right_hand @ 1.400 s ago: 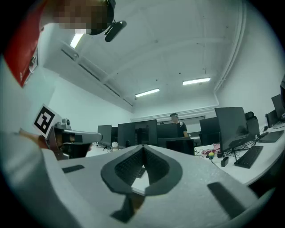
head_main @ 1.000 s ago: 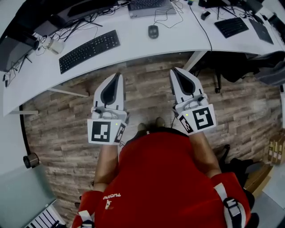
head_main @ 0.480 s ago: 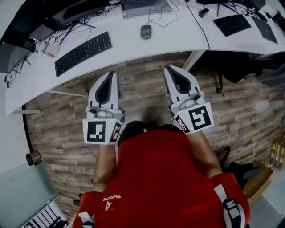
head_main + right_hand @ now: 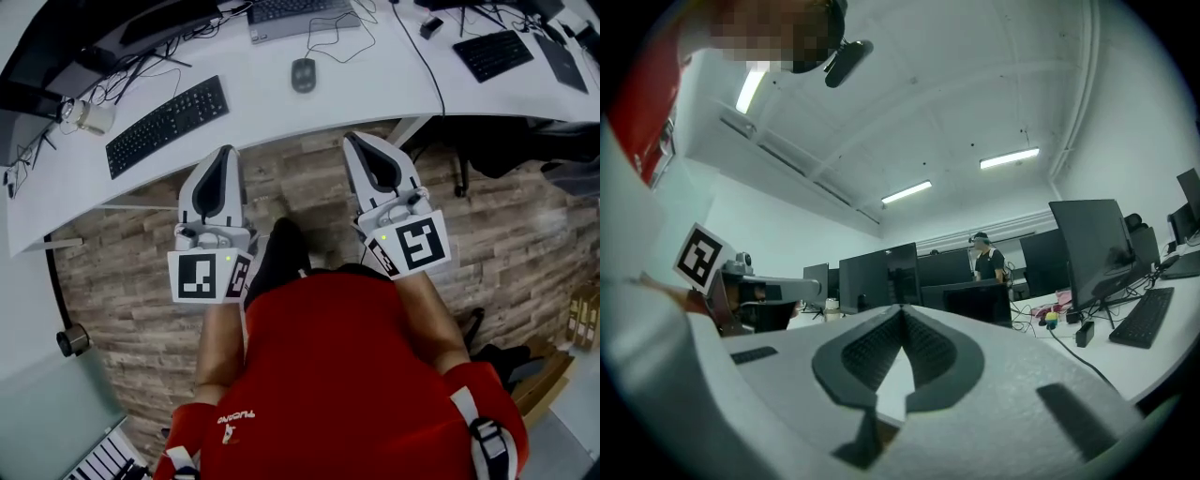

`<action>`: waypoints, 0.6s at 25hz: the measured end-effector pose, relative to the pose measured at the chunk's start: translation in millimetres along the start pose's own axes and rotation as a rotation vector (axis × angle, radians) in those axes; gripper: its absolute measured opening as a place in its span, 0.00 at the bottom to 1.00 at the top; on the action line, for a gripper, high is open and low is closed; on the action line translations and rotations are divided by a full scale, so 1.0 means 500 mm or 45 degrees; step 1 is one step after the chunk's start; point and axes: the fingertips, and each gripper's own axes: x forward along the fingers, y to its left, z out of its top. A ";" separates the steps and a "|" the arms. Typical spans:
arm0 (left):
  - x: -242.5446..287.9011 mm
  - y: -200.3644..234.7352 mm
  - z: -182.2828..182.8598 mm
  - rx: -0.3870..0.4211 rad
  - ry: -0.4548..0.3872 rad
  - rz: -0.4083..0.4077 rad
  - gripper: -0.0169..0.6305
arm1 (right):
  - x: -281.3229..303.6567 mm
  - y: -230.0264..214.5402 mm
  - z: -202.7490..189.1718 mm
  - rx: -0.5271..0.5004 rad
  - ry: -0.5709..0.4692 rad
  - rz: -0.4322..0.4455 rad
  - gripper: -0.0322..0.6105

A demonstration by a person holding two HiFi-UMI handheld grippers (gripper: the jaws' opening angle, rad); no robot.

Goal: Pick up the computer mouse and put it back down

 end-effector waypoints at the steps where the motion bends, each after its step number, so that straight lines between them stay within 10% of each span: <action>1: 0.012 0.014 -0.004 -0.004 -0.004 -0.005 0.04 | 0.018 -0.002 -0.005 -0.006 0.007 -0.005 0.06; 15: 0.238 0.240 -0.057 -0.107 -0.020 -0.235 0.04 | 0.304 -0.049 -0.096 -0.060 0.207 -0.251 0.06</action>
